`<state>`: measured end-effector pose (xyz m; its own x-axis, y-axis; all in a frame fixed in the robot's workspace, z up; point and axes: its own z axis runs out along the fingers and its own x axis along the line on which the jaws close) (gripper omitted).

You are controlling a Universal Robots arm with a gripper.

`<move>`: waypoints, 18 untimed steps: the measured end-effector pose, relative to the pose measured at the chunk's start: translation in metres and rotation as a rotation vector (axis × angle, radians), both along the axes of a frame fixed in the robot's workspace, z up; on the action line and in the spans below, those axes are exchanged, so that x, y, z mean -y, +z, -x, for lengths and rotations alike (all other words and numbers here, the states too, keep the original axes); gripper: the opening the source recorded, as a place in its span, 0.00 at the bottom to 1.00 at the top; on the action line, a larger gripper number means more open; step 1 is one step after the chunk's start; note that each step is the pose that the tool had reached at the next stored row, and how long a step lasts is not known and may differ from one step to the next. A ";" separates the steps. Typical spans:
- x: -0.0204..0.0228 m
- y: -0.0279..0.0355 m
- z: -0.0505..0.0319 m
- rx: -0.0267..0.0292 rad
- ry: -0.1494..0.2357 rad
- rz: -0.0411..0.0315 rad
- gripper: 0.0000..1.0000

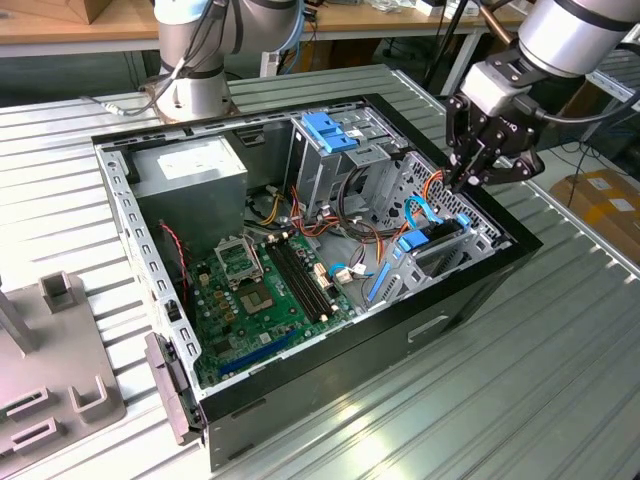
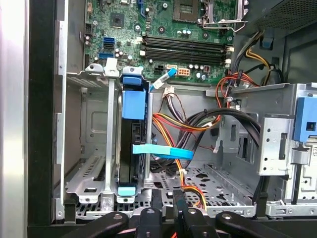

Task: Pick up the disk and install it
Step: 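Insert the second disk wire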

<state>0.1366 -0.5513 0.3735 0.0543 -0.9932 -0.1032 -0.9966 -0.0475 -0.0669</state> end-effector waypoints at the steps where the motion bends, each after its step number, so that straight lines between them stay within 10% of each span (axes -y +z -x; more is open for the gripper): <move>1: -0.0008 0.0001 -0.0018 0.0000 0.003 0.0001 0.24; 18: -0.0033 0.0001 -0.0127 0.0001 0.023 0.0001 0.24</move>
<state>0.1493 -0.5480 0.3735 0.0775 -0.9917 -0.1030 -0.9952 -0.0709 -0.0669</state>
